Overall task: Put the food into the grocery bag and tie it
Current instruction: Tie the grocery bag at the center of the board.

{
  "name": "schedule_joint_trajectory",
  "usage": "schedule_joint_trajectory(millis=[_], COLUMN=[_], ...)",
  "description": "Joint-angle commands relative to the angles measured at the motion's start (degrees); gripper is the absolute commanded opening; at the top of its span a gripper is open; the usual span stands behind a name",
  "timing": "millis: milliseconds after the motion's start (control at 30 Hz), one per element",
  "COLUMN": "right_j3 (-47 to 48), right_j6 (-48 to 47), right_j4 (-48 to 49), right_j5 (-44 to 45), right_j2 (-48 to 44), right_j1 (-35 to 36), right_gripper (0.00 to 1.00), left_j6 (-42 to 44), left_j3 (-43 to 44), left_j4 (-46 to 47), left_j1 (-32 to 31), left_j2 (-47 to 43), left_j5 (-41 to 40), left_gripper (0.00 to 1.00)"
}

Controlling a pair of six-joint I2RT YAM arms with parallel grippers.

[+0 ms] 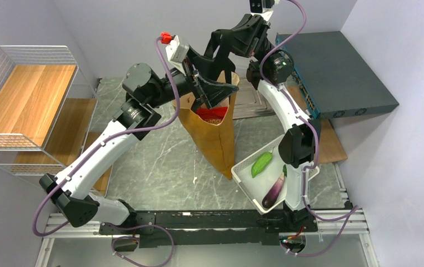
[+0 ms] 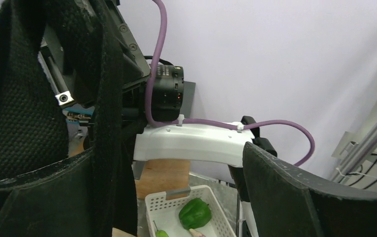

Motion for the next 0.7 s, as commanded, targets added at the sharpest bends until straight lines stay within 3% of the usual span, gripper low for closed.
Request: schedule_joint_trajectory(millis=[0,100,233,367,500,600,667], right_j3=[4.4,4.6,4.9,5.4,3.6,3.1,3.4], right_j6=[20.3,20.9,22.2,23.0,22.6,22.8,22.5], right_j4=[2.5,2.6,3.8,4.6,5.2,5.7,5.3], right_j5=[9.4,9.4,9.4,7.4,5.4,5.6,5.3], right_j2=[-1.8,-1.7,-1.3,-0.6,-1.2,-1.1,-1.0], right_j1=[-0.4,-0.3,-0.3,-0.4,-0.4,-0.4,-0.4], right_gripper=[0.0,0.0,0.0,0.0,0.0,0.0,0.0], left_j6=[2.6,1.5,-7.4,-13.7,-16.6,-18.3,-18.7], left_j3=[0.1,2.8,-0.3,-1.5,1.9,2.1,1.9], left_j4=[1.8,0.3,7.9,15.2,17.1,19.5,20.2], left_j1=[-0.7,1.6,8.3,13.5,14.3,14.3,14.2], left_j2=[-0.7,-0.2,-1.8,-2.1,0.5,1.4,1.6], left_j5=[-1.6,1.2,4.5,7.9,11.7,11.7,11.2], left_gripper=[0.99,0.99,0.99,0.83,0.7,0.52,0.51])
